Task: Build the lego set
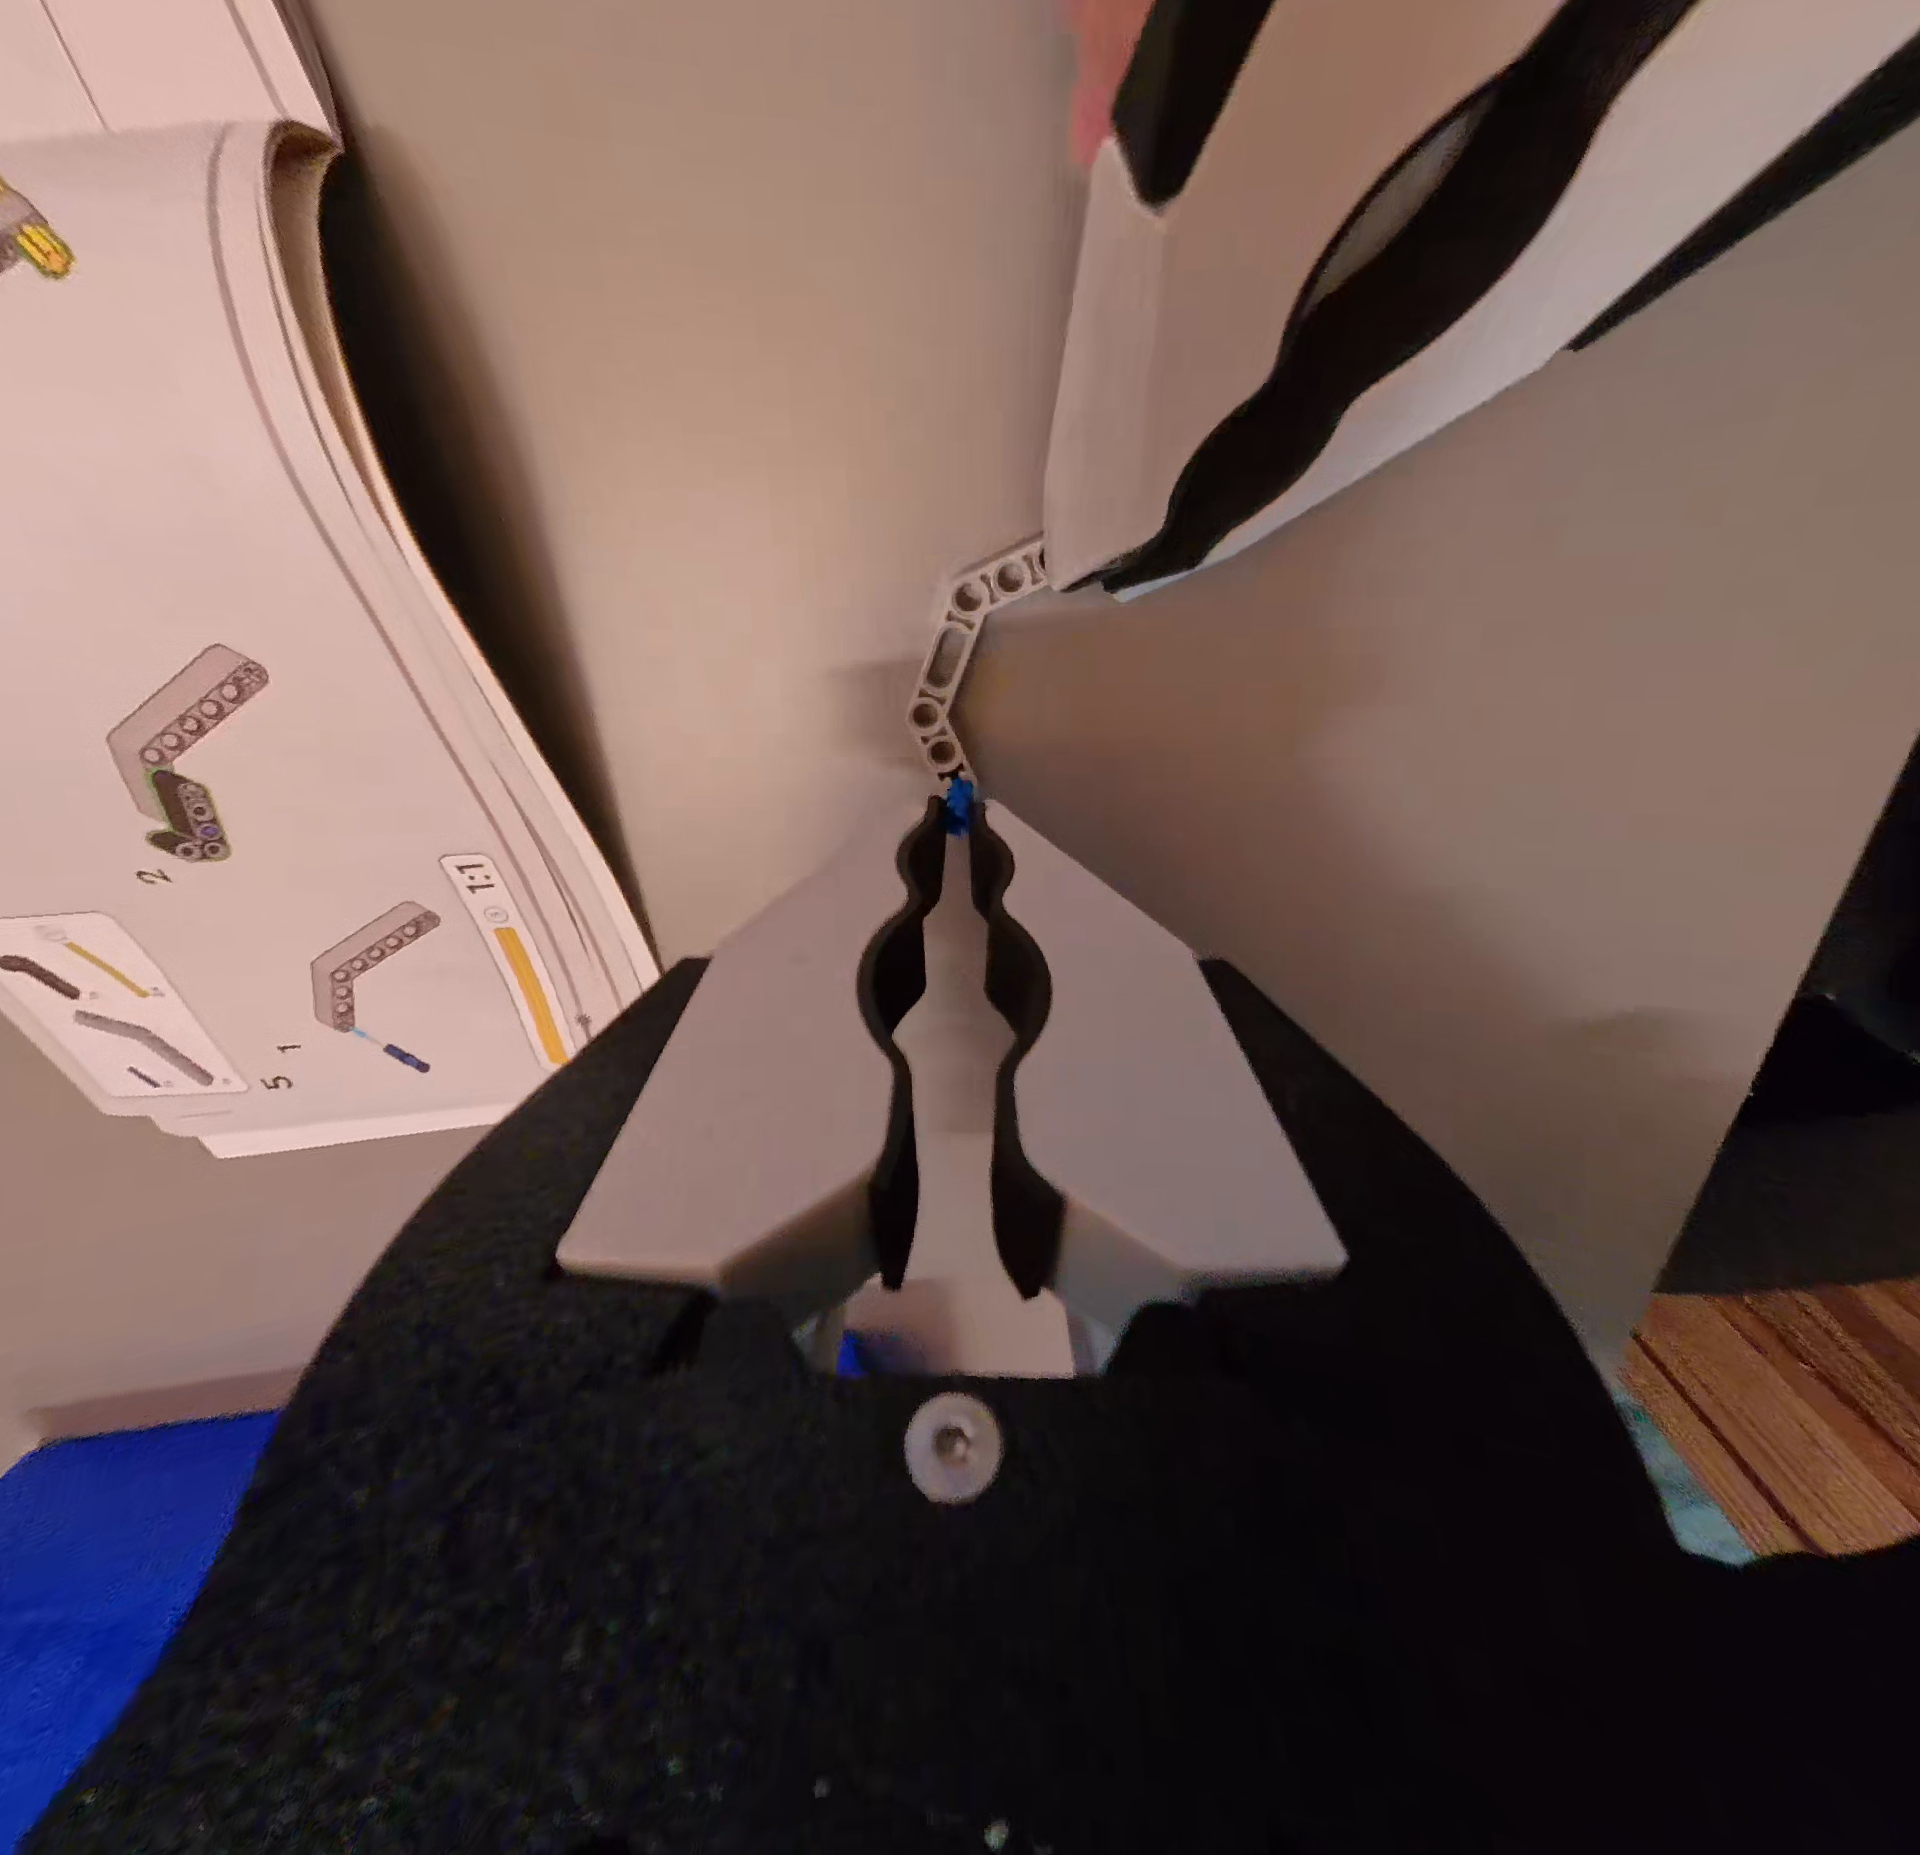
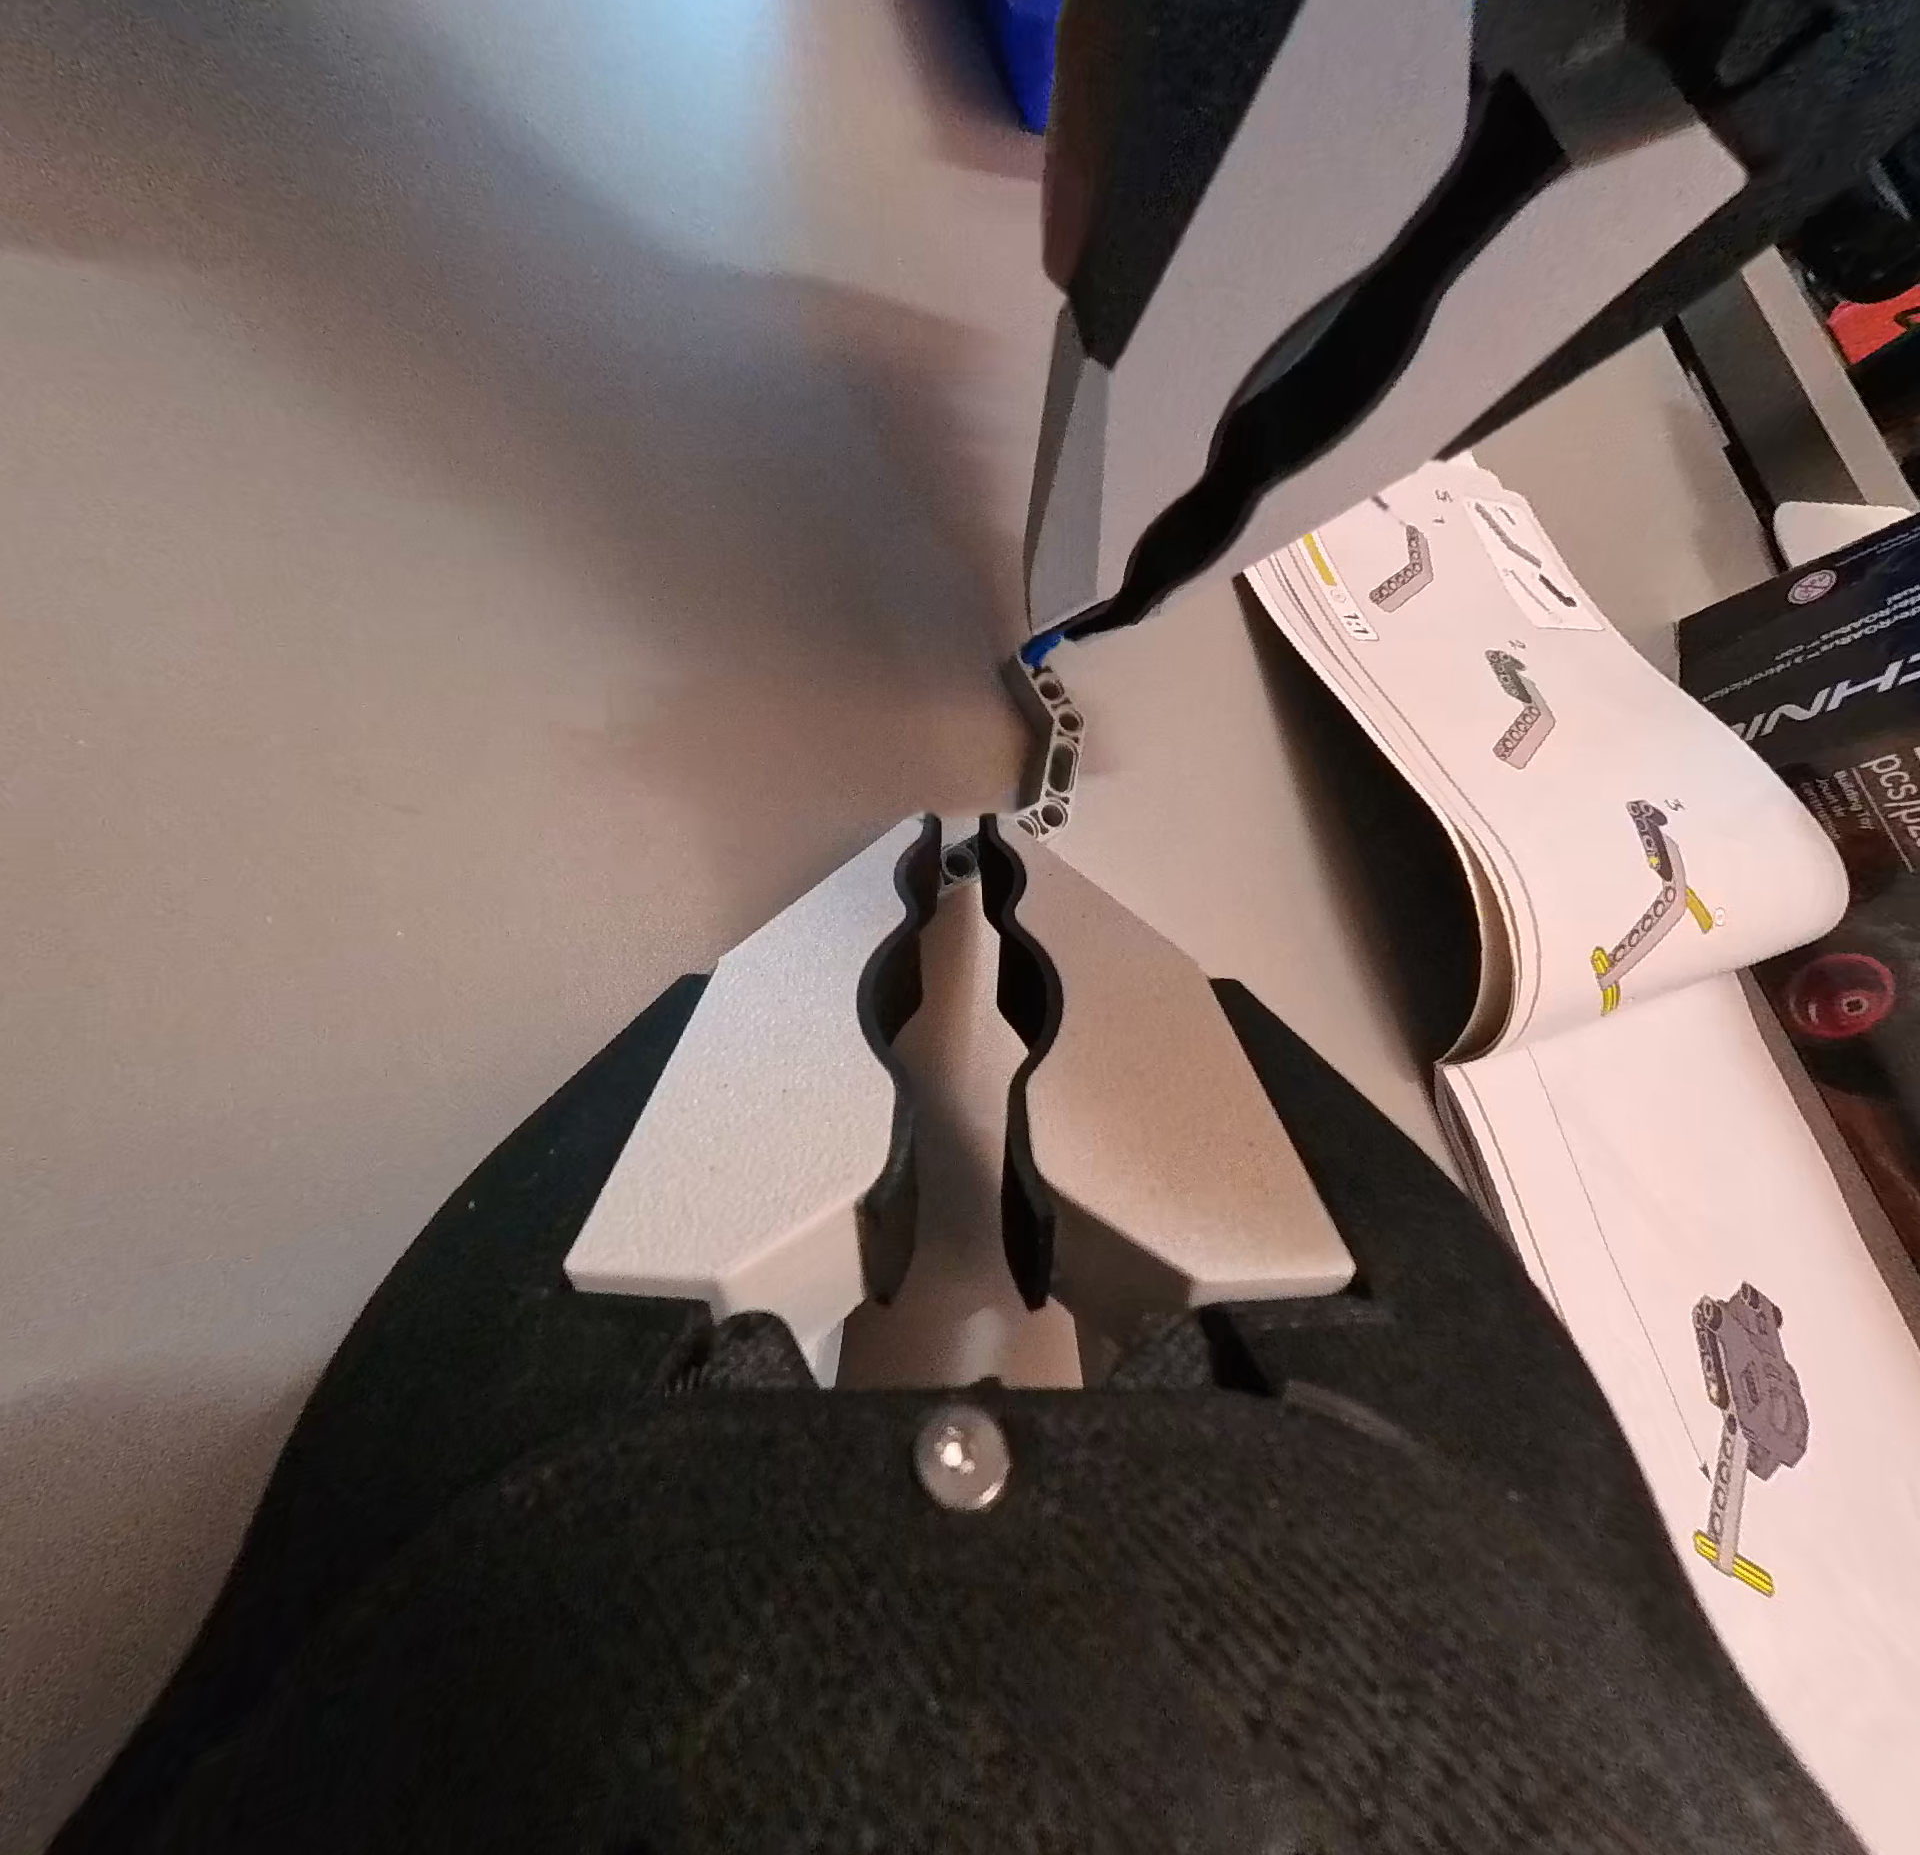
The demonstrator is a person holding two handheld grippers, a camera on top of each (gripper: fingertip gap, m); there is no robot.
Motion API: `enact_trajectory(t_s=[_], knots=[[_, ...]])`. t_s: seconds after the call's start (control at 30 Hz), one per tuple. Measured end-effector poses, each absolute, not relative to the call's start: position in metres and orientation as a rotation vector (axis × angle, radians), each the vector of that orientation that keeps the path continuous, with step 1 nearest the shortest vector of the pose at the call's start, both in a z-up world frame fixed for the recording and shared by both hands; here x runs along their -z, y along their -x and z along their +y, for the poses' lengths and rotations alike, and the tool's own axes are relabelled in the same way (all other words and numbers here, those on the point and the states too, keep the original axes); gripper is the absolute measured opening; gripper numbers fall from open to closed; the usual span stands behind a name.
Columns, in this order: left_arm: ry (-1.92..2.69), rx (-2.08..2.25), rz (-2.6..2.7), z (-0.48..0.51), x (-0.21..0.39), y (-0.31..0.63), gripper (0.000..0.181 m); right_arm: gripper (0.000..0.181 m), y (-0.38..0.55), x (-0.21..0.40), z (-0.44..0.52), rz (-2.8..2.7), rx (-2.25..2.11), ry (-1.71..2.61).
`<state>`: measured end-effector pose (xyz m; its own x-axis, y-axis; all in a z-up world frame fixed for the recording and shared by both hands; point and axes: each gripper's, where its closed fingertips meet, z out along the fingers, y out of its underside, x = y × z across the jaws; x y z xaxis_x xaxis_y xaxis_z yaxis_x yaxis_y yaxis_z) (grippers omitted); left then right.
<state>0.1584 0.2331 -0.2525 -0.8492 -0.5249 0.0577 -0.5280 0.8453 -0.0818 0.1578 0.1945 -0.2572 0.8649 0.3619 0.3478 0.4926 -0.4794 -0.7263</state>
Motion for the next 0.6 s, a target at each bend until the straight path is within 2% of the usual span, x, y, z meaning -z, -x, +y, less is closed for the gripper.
enact_trajectory(t_s=[0.2,0.6], knots=[[-0.878,0.043,-2.986,0.2310,0.2524,-0.1596,0.001,0.005,-0.1579,0.2573,0.1945,-0.619,0.185,2.122],[-0.894,0.083,-2.964,0.2350,0.2538,-0.1568,0.001,0.005,-0.1581,0.2576,0.1946,-0.619,0.184,2.123]])
